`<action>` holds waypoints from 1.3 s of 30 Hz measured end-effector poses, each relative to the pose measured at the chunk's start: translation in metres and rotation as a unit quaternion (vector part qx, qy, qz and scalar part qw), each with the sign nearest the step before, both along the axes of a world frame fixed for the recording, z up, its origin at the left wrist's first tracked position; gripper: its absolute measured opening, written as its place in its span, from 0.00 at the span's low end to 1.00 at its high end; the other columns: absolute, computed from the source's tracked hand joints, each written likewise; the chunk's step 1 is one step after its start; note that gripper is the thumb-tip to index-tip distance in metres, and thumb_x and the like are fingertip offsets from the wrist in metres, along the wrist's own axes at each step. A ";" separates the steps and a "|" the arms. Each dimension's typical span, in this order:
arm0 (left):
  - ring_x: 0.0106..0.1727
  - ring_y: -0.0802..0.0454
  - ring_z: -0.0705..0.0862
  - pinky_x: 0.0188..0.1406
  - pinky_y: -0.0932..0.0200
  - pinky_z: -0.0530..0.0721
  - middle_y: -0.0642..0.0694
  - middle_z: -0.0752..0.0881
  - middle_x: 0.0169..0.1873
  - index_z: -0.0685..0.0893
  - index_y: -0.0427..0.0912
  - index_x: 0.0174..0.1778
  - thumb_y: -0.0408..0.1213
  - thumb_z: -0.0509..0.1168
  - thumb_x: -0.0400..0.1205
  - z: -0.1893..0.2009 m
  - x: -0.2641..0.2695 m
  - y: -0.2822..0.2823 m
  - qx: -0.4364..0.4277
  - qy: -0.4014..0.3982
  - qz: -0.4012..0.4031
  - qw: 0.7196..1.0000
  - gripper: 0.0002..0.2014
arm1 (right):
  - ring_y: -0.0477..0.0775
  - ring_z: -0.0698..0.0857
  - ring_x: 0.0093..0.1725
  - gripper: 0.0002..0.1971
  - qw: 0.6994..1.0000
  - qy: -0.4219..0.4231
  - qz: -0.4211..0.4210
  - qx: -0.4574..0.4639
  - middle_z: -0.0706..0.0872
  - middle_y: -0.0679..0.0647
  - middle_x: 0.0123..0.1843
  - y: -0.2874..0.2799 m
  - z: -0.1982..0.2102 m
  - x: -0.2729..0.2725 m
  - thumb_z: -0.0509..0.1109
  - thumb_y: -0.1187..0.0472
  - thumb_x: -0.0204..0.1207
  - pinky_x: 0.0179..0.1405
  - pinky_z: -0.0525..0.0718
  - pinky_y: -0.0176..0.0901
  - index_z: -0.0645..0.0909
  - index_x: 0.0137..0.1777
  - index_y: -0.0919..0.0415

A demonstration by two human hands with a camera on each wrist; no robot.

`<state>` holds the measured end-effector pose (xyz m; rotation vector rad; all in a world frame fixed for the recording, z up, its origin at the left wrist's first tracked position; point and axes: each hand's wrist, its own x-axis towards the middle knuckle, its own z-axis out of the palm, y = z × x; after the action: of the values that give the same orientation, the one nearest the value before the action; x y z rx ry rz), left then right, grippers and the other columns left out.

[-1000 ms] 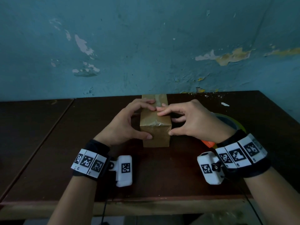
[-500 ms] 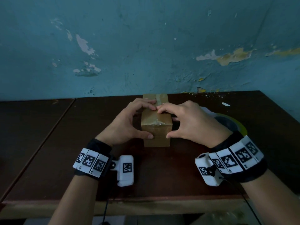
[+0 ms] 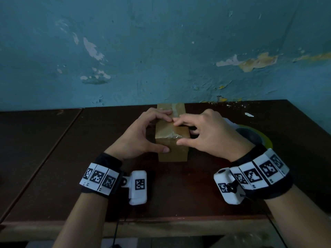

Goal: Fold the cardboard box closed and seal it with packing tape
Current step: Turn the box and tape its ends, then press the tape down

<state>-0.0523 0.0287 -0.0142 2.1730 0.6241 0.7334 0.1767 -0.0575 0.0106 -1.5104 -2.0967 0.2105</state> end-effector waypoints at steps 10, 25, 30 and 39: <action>0.81 0.51 0.72 0.80 0.41 0.73 0.52 0.78 0.76 0.83 0.47 0.68 0.34 0.88 0.63 0.001 -0.001 0.000 0.002 -0.001 -0.002 1.000 0.36 | 0.57 0.93 0.53 0.31 1.000 -0.019 0.000 -0.011 0.94 0.58 0.55 0.000 0.001 0.000 0.87 0.44 0.63 0.48 0.93 0.55 0.86 0.67 0.49; 0.82 0.51 0.72 0.81 0.40 0.72 0.53 0.78 0.76 0.83 0.46 0.68 0.38 0.89 0.62 0.000 -0.001 0.000 -0.008 -0.013 -0.017 1.000 0.37 | 0.54 0.92 0.57 0.33 1.000 -0.020 0.010 0.001 0.94 0.55 0.59 -0.005 0.006 -0.004 0.87 0.42 0.60 0.52 0.93 0.53 0.88 0.65 0.53; 0.80 0.51 0.75 0.80 0.42 0.74 0.53 0.81 0.73 0.85 0.48 0.65 0.50 0.84 0.66 0.001 0.002 -0.001 -0.002 -0.034 -0.004 0.999 0.31 | 0.56 0.93 0.53 0.30 1.000 0.002 0.013 0.001 0.94 0.57 0.56 -0.002 0.004 -0.003 0.82 0.40 0.64 0.46 0.93 0.55 0.89 0.65 0.52; 0.79 0.52 0.76 0.81 0.48 0.73 0.52 0.82 0.72 0.86 0.49 0.64 0.50 0.85 0.63 0.003 0.001 0.000 -0.003 -0.034 -0.009 0.999 0.32 | 0.54 0.93 0.57 0.35 1.000 0.001 0.021 -0.001 0.94 0.54 0.59 -0.005 0.007 -0.003 0.83 0.37 0.59 0.51 0.93 0.54 0.89 0.65 0.52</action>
<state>-0.0513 0.0291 -0.0114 2.1372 0.5702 0.7908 0.1737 -0.0626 0.0173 -1.4659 -2.1287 0.2297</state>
